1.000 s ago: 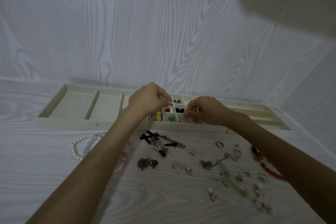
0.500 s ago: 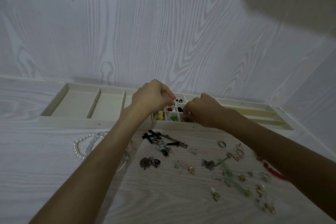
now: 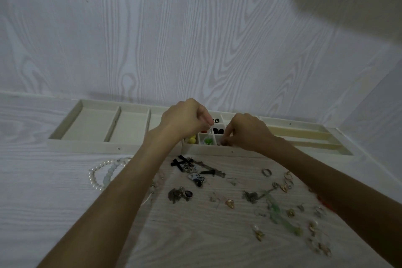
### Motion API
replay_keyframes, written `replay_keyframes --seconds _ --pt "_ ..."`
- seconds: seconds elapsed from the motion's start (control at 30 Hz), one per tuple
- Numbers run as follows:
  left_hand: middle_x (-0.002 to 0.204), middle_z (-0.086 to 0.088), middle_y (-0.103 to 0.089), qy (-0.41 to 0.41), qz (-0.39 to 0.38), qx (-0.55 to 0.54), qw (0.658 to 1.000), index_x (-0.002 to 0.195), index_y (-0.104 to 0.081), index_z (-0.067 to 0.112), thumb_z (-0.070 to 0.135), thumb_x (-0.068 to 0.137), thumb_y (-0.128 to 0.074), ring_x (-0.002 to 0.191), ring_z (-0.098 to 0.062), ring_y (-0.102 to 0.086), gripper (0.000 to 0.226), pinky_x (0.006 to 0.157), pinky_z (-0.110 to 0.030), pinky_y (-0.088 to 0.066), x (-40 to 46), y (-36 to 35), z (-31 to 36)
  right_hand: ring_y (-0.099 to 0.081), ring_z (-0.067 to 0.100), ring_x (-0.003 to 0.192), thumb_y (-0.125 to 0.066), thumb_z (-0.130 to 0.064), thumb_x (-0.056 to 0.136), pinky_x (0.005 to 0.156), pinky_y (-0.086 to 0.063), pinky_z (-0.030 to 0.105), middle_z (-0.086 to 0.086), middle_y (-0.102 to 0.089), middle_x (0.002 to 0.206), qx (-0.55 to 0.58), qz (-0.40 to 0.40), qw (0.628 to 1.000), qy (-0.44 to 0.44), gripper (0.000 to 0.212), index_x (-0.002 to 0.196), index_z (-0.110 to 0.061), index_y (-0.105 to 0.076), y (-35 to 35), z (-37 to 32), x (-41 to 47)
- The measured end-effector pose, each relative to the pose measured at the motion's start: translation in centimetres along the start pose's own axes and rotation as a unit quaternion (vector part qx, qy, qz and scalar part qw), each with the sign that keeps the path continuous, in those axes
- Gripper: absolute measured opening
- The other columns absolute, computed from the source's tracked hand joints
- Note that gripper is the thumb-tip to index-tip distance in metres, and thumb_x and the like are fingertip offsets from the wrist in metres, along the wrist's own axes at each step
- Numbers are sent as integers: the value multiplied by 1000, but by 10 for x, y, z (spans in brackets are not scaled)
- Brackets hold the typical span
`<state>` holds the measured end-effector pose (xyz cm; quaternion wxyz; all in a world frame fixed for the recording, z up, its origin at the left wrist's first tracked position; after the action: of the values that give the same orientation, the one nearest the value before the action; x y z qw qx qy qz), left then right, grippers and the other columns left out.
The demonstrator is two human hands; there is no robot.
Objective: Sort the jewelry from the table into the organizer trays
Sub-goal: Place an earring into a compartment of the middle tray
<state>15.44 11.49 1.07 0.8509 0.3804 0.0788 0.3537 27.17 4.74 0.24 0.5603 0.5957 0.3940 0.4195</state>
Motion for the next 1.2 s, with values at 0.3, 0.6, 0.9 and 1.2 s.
replay_keyframes --seconds 0.3,0.6,0.9,1.2 --pt "132 11 -44 -151 -39 275 949 109 -66 39 25 99 -33 122 -14 -32 36 94 -29 -26 -4 -33 20 -50 16 64 -65 -33 87 49 -34 23 -3 -51 64 39 -17 999 4 19 87 -17 -76 -5 2 -4" --pt "142 9 -35 -174 -17 348 921 118 -59 39 27 100 -32 128 -15 -27 35 95 -29 -26 -8 -38 26 -60 25 88 -55 -26 92 66 -40 29 7 -66 101 -28 -23 998 50 23 106 -15 -69 -8 -1 -5" --pt "146 8 -29 -185 -19 394 900 125 -53 42 27 100 -33 131 -17 -24 35 97 -30 -26 -9 -45 28 -44 12 76 -47 -17 93 72 -32 25 -15 -43 70 -21 -9 995 92 31 103 -36 -70 18 2 -15" --pt "148 9 -28 -191 -20 415 889 128 -52 42 29 100 -34 132 -18 -25 35 97 -30 -27 -8 -48 26 -34 9 76 -40 -8 93 74 -21 27 -14 -28 63 -123 -17 980 156 48 108 -46 -65 9 -7 -19"
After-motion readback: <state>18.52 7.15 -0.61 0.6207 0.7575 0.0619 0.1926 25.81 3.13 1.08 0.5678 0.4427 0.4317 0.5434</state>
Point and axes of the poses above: each hand's wrist, its own x-axis towards the middle knuckle, its own y-axis out of the back of the hand, z = x × y, the point moved 8 cm from there along x, towards the middle knuckle
